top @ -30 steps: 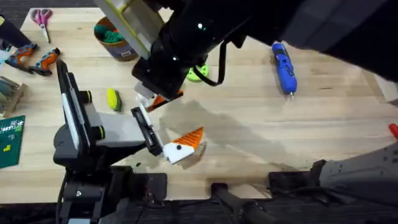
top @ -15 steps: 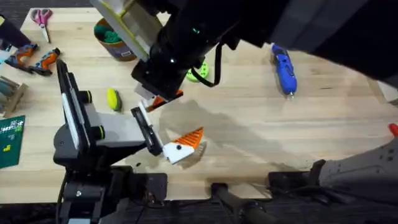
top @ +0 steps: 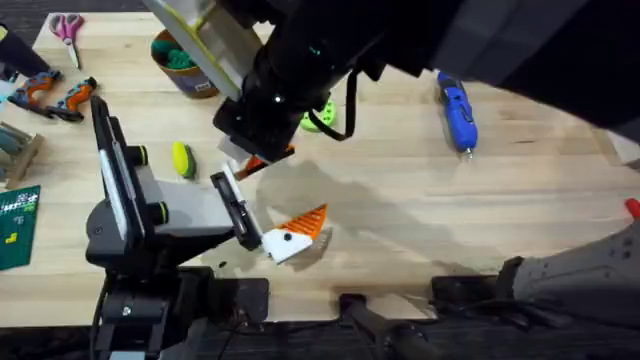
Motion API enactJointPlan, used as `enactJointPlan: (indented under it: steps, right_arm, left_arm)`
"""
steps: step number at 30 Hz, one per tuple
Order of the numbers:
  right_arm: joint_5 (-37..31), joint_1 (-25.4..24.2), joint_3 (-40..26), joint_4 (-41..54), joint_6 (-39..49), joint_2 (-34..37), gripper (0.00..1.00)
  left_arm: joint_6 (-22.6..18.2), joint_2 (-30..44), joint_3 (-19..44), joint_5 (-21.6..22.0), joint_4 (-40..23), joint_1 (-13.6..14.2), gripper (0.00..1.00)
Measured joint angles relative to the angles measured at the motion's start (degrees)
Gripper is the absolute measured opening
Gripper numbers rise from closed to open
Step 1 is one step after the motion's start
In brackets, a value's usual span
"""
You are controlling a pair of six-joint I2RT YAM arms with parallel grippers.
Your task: Pick up the gripper from the table and insert it into the empty holder that is missing its gripper. Then pick up a screw, insert it into the mounting hole, and use the screwdriver to tighten it. Finally, clean up the table by picking up the vegetable and placing it into the bucket.
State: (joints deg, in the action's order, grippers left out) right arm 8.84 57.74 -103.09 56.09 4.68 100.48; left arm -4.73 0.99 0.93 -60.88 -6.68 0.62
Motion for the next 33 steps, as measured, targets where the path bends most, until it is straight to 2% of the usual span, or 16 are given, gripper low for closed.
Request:
enactJointPlan:
  steps: [33]
  right_arm:
    - [0.02,0.00,-0.04,-1.29,-0.76,0.76,0.006]
  left_arm:
    - [0.00,0.01,0.00,0.00,0.00,0.00,0.986]
